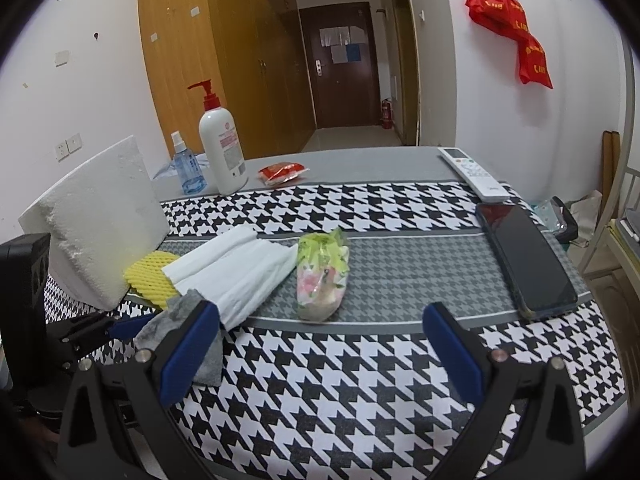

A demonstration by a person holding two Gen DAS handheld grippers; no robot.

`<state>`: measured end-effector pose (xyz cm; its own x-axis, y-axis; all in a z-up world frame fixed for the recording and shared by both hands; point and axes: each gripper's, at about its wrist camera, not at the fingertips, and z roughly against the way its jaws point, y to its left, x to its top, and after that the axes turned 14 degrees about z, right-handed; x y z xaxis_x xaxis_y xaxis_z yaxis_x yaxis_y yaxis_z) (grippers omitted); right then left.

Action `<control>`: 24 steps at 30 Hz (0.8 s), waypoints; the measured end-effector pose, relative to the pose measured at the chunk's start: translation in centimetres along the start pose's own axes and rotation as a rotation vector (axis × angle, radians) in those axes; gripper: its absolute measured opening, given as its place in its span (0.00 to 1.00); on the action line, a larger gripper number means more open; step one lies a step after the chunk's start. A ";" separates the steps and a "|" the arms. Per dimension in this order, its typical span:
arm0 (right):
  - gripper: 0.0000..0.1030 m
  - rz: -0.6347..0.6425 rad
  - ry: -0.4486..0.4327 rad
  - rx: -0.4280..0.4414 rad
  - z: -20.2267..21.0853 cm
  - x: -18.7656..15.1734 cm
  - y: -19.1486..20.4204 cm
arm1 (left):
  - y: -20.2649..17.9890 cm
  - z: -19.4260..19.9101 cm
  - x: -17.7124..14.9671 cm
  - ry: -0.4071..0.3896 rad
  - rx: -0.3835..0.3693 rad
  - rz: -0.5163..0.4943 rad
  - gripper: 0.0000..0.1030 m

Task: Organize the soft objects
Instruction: 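Close the left tool on the grey sock while the right tool grasps the green packet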

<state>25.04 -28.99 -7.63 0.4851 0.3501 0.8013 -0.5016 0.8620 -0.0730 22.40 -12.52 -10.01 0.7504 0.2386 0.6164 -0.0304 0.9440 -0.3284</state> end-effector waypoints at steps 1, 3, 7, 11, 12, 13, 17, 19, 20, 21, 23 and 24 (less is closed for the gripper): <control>1.00 0.000 0.001 0.002 -0.1 0.1 0.0 | 0.1 0.0 0.0 -0.003 0.000 0.001 0.51; 1.00 0.005 0.004 0.004 -0.4 0.2 0.0 | 0.0 0.0 0.0 -0.003 0.005 -0.007 0.40; 1.00 0.008 0.015 0.018 -1.1 0.4 0.2 | 0.1 0.1 0.0 -0.004 0.004 -0.008 0.28; 1.00 0.017 0.032 0.026 -1.9 0.7 0.3 | 0.4 0.2 0.1 -0.005 0.003 -0.010 0.17; 1.00 0.018 0.038 0.024 -2.1 0.7 0.3 | 0.4 0.3 0.0 -0.005 0.002 -0.015 0.17; 1.00 0.016 0.047 0.025 -2.4 0.8 0.3 | 0.4 0.3 0.0 -0.006 0.001 -0.016 0.17; 1.00 0.021 0.059 0.036 -3.2 1.1 0.3 | 0.6 0.5 -0.1 -0.002 -0.008 -0.021 0.17; 1.00 0.030 0.073 0.024 -3.6 1.3 0.3 | 0.7 0.6 -0.1 -0.002 -0.012 -0.021 0.17; 1.00 0.028 0.079 0.021 -3.9 1.4 0.3 | 0.8 0.7 -0.1 -0.002 -0.014 -0.020 0.17; 1.00 0.031 0.090 0.021 -4.1 1.5 0.3 | 0.8 0.7 -0.1 -0.003 -0.017 -0.023 0.17; 1.00 0.038 0.100 0.017 -4.5 1.7 0.4 | 0.9 0.8 -0.1 0.003 -0.023 -0.037 0.17; 0.99 0.040 0.106 0.019 -4.7 1.8 0.4 | 0.9 0.8 -0.2 0.006 -0.026 -0.040 0.17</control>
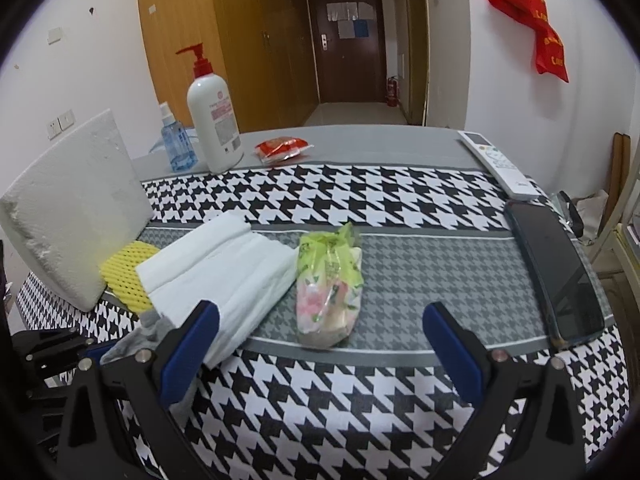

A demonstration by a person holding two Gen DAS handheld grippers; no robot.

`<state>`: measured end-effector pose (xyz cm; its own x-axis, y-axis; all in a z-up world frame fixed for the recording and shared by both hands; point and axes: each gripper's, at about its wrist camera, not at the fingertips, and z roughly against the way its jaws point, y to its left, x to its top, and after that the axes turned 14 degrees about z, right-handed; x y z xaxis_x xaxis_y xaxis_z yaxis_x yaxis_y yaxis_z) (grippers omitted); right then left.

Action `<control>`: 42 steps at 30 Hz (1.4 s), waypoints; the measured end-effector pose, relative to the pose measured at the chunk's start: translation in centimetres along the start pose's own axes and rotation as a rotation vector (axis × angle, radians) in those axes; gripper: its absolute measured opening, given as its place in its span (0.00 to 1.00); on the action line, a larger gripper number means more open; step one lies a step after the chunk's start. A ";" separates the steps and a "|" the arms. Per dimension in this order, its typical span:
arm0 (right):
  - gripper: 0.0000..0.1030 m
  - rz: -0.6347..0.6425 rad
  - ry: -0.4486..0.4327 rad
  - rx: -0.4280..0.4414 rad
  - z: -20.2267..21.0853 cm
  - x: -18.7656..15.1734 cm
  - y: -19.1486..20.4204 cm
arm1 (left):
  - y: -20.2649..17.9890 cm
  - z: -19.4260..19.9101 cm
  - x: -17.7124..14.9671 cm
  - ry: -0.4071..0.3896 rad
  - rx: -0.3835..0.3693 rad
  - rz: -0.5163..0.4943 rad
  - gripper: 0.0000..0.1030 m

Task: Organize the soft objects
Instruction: 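Close the left tool on the grey sock while the right tool grasps the green packet, then lift the grey sock with the left tool while the right tool holds the packet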

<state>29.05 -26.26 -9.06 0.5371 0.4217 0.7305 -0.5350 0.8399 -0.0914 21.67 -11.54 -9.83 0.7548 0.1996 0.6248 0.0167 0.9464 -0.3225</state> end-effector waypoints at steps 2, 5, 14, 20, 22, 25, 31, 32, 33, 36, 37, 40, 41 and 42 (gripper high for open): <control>0.93 0.005 0.002 0.010 -0.3 0.2 0.0 | 0.0 0.0 -0.1 0.006 -0.011 -0.009 0.17; 0.83 0.008 0.024 0.009 -1.1 0.3 0.1 | 0.1 0.1 -0.1 0.010 -0.020 -0.008 0.17; 0.65 0.008 0.070 0.014 -2.5 0.5 0.0 | 0.4 0.3 -0.2 0.013 -0.028 -0.015 0.17; 0.43 -0.018 0.098 0.016 -3.2 0.4 -0.5 | 0.3 0.7 -0.4 0.011 -0.039 -0.019 0.17; 0.41 -0.022 0.104 0.011 -3.2 0.3 -0.6 | 0.4 0.9 -0.5 0.007 -0.036 -0.016 0.17; 0.33 -0.018 0.101 0.001 -2.9 0.1 -0.5 | 0.5 1.1 -0.5 0.005 -0.031 -0.013 0.17; 0.26 -0.038 0.064 -0.006 -0.7 -0.4 -0.8 | 0.4 1.7 -0.7 -0.006 -0.033 -0.013 0.17; 0.26 -0.039 0.054 -0.006 -0.1 -0.5 -0.8 | 0.4 1.8 -0.8 -0.004 -0.036 -0.012 0.19; 0.26 -0.041 0.049 -0.006 0.2 -0.5 -0.8 | 0.4 1.8 -0.9 -0.001 -0.035 -0.009 0.21; 0.26 -0.046 0.031 -0.007 1.4 -0.8 -0.9 | 0.3 2.1 -1.2 0.004 -0.039 -0.012 0.40; 0.26 -0.048 0.027 -0.005 1.7 -1.0 -1.0 | 0.2 2.2 -1.3 0.004 -0.043 -0.011 0.44; 0.26 -0.056 0.018 0.000 2.4 -1.4 -0.9 | 0.0 2.5 -1.6 0.003 -0.045 -0.015 0.49; 0.26 -0.061 0.013 0.000 2.6 -1.5 -0.9 | -0.1 2.4 -1.6 0.004 -0.041 -0.017 0.51; 0.26 -0.063 0.008 0.003 2.8 -1.6 -0.9 | -0.2 2.2 -1.6 0.005 -0.035 -0.017 0.52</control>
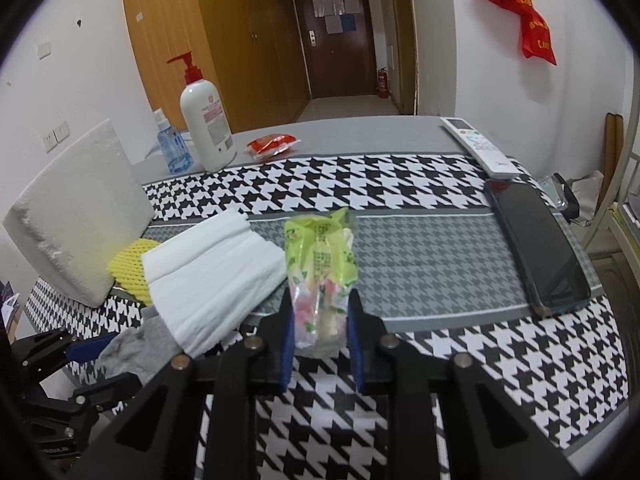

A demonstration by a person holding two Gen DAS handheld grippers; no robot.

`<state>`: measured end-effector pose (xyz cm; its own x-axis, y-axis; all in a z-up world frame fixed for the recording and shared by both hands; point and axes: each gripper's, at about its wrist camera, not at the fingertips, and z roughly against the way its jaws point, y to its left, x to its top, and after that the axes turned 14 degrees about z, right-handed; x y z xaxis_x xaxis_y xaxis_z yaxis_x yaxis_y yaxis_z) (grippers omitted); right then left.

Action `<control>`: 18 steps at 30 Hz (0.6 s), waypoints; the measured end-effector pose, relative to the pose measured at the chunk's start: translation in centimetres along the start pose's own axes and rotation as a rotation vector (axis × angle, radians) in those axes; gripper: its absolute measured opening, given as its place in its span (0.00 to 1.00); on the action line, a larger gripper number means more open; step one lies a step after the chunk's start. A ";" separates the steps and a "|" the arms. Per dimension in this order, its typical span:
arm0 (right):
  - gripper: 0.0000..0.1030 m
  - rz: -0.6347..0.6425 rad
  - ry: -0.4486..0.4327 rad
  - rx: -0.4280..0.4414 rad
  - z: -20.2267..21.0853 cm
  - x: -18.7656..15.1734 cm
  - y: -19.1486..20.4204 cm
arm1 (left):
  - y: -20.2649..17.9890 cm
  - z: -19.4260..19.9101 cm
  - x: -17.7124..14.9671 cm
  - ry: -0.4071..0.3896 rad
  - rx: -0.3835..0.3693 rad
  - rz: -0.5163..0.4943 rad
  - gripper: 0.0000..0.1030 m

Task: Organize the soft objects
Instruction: 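Lift the grey sock with the left tool while the right tool holds the packet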

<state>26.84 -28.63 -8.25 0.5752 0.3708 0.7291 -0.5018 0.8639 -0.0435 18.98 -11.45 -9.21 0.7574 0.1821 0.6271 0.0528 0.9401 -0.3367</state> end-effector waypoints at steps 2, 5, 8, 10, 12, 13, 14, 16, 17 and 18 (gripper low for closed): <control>0.26 0.002 -0.009 0.002 0.5 -0.2 0.1 | -0.1 -0.3 0.0 0.002 0.006 0.002 0.55; 0.26 0.010 -0.025 0.004 1.0 -0.4 0.5 | -0.5 -0.9 0.0 0.007 0.017 -0.002 0.55; 0.26 0.011 -0.035 0.003 1.6 -0.6 0.6 | -0.7 -1.5 0.0 0.011 0.037 -0.008 0.55; 0.26 0.011 -0.037 -0.001 1.9 -0.8 0.6 | -1.0 -1.9 0.0 0.011 0.060 -0.018 0.55; 0.26 0.008 -0.038 -0.009 2.1 -1.0 0.5 | -1.4 -2.1 -0.1 0.004 0.081 -0.035 0.55; 0.26 0.006 -0.037 -0.012 2.3 -1.2 0.4 | -1.4 -2.1 -0.1 0.003 0.081 -0.033 0.55; 0.26 0.004 -0.036 -0.013 2.3 -1.3 0.4 | -1.5 -2.2 -0.1 0.006 0.081 -0.029 0.55; 0.26 0.003 -0.037 -0.018 2.6 -1.5 0.4 | -1.6 -2.4 -0.1 0.004 0.091 -0.034 0.52; 0.26 0.002 -0.038 -0.021 2.7 -1.6 0.3 | -1.6 -2.5 0.0 0.001 0.094 -0.036 0.48; 0.26 -0.002 -0.038 -0.023 2.8 -1.7 0.2 | -1.7 -2.5 0.0 0.002 0.094 -0.036 0.45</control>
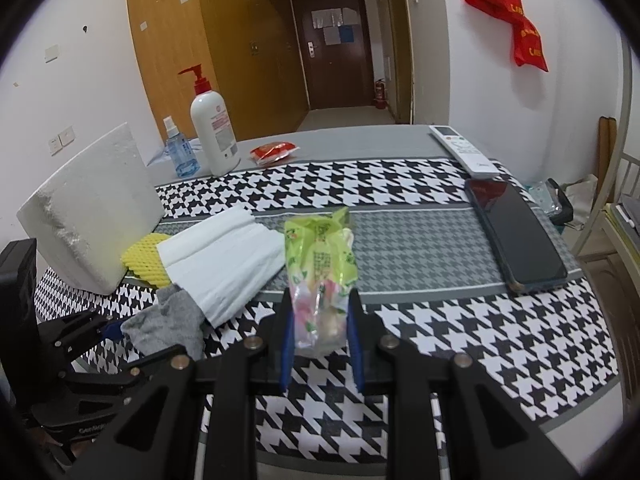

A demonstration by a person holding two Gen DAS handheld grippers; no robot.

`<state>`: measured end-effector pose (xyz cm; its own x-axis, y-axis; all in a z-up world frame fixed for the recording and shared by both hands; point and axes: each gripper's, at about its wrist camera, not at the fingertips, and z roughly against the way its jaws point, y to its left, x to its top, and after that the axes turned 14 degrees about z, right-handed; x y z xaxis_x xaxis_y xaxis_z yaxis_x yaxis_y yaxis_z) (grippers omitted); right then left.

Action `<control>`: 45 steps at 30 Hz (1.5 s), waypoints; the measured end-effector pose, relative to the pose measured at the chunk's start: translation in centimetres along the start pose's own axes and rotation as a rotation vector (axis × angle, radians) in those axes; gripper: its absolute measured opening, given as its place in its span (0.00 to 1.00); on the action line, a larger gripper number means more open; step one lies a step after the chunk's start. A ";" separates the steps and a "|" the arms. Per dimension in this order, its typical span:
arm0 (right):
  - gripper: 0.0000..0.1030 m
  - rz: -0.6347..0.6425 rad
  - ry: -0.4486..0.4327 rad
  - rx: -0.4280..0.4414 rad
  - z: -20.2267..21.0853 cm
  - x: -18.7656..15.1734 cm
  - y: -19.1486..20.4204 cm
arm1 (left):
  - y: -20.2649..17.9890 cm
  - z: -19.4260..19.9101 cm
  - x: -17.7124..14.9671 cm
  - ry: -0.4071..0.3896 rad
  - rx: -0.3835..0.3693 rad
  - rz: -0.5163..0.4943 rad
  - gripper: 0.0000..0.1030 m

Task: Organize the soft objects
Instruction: 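Lift the grey sock with the left tool while the right tool holds the packet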

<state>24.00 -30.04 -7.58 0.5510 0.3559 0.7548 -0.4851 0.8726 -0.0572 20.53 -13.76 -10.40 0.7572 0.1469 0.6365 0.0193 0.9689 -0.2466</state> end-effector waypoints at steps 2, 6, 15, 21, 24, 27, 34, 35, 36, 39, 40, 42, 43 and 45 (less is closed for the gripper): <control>0.26 -0.008 0.001 -0.004 0.1 -0.2 -0.3 | -0.1 -0.1 0.1 -0.002 0.007 0.001 0.42; 0.26 -0.027 0.011 -0.016 0.2 -0.6 -0.8 | -0.2 -0.2 0.3 -0.005 -0.005 0.004 0.26; 0.26 -0.039 -0.008 -0.022 1.0 -0.8 -1.0 | -0.1 -0.1 0.8 -0.023 -0.028 -0.005 0.15; 0.26 -0.048 -0.018 -0.020 1.3 -0.9 -1.2 | -0.1 1.0 1.2 -0.065 -0.034 -0.019 0.15; 0.26 -0.046 -0.028 -0.016 1.5 -0.8 -1.2 | -0.1 2.0 1.6 -0.090 -0.049 -0.025 0.15; 0.26 -0.051 -0.039 -0.015 1.8 -0.8 -1.3 | 0.2 3.2 2.3 -0.120 -0.076 -0.021 0.15; 0.26 -0.058 -0.062 -0.006 2.4 -0.6 -1.5 | 0.2 5.9 4.2 -0.173 -0.113 -0.025 0.14; 0.26 -0.056 -0.068 -0.007 2.5 -0.5 -1.5 | 0.2 6.2 4.3 -0.188 -0.113 -0.027 0.14; 0.26 -0.054 -0.076 -0.006 2.7 -0.5 -1.5 | 0.2 6.5 4.6 -0.202 -0.112 -0.025 0.14; 0.26 -0.055 -0.084 0.003 2.7 -0.3 -1.2 | 0.3 7.2 5.2 -0.222 -0.130 -0.013 0.14; 0.26 -0.054 -0.085 0.004 2.7 -0.2 -1.1 | 0.3 7.4 5.3 -0.231 -0.125 -0.016 0.14; 0.26 -0.052 -0.091 0.007 2.8 -0.1 -1.0 | 0.4 7.8 5.6 -0.246 -0.135 -0.013 0.14; 0.26 -0.050 -0.094 0.007 2.8 -0.1 -1.0 | 0.4 8.0 5.7 -0.254 -0.135 -0.012 0.14; 0.26 -0.049 -0.097 0.006 3.0 -0.1 -1.0 | 0.4 8.5 5.9 -0.272 -0.137 -0.017 0.14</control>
<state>22.41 -31.89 -5.64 0.5062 0.2787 0.8161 -0.4636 0.8859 -0.0150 19.45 -10.87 -0.57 0.5534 0.1972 0.8092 0.1321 0.9385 -0.3191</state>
